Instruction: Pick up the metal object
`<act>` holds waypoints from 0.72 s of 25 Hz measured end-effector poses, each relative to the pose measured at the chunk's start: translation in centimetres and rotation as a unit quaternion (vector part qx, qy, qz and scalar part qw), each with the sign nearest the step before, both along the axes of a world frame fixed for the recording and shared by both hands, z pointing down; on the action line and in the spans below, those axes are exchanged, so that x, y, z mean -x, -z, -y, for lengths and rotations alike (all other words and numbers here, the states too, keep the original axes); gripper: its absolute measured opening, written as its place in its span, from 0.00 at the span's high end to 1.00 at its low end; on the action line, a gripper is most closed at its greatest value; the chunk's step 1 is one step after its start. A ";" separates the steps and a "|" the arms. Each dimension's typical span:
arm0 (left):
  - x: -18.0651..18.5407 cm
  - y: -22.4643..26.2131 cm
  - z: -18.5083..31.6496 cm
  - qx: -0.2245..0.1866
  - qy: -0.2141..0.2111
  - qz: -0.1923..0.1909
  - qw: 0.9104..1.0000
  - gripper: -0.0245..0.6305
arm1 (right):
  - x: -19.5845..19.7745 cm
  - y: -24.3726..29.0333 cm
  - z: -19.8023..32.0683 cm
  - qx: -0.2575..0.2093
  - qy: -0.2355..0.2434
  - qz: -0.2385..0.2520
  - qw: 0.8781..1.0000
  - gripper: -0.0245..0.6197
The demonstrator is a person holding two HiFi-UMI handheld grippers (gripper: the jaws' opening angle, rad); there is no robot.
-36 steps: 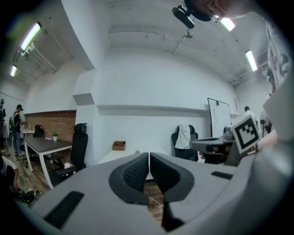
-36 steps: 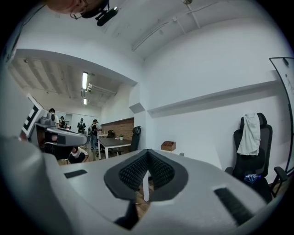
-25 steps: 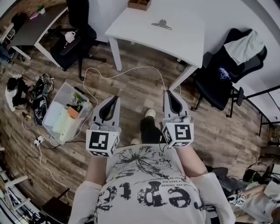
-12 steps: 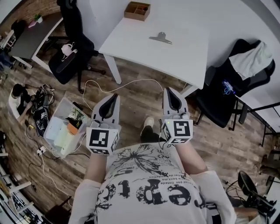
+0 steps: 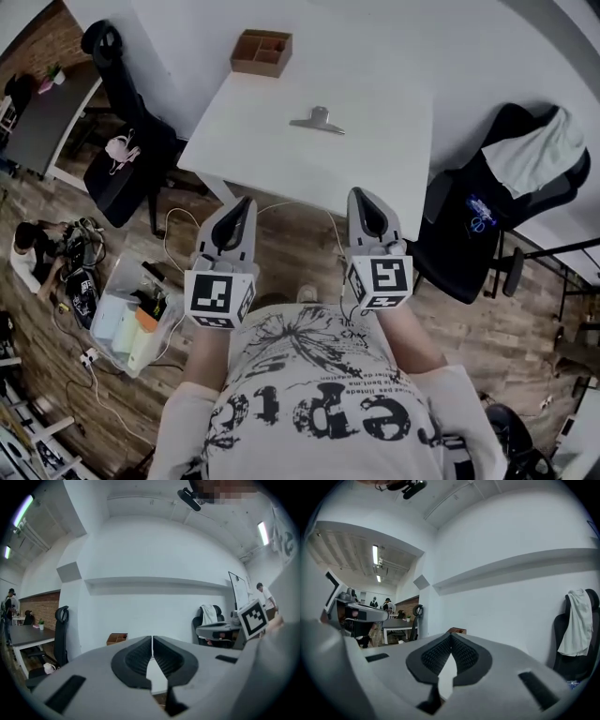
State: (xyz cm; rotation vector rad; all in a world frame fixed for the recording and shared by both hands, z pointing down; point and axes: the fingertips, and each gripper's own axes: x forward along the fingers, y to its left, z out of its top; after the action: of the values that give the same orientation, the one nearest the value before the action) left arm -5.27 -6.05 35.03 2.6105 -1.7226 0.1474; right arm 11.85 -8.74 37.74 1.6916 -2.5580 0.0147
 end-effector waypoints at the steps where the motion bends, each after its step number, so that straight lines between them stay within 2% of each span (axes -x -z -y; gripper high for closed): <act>1: -0.3 0.0 1.2 0.001 -0.003 0.000 1.000 0.95 | -0.3 -0.2 1.1 0.003 -0.003 0.000 1.000 0.97; 10: -0.8 -1.3 11.0 0.021 -0.025 -0.003 0.999 0.95 | -1.0 -1.9 9.9 0.030 -0.025 -0.005 0.999 0.97; 18: 0.0 -1.7 23.2 0.024 -0.090 -0.005 0.996 0.94 | 0.6 -4.2 19.8 0.074 -0.070 -0.008 0.995 0.97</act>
State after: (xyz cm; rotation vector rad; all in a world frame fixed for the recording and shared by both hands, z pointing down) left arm -5.22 -29.20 36.73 2.7220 -1.4594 0.1737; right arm 11.22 -28.54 41.89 1.8029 -2.3560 0.1938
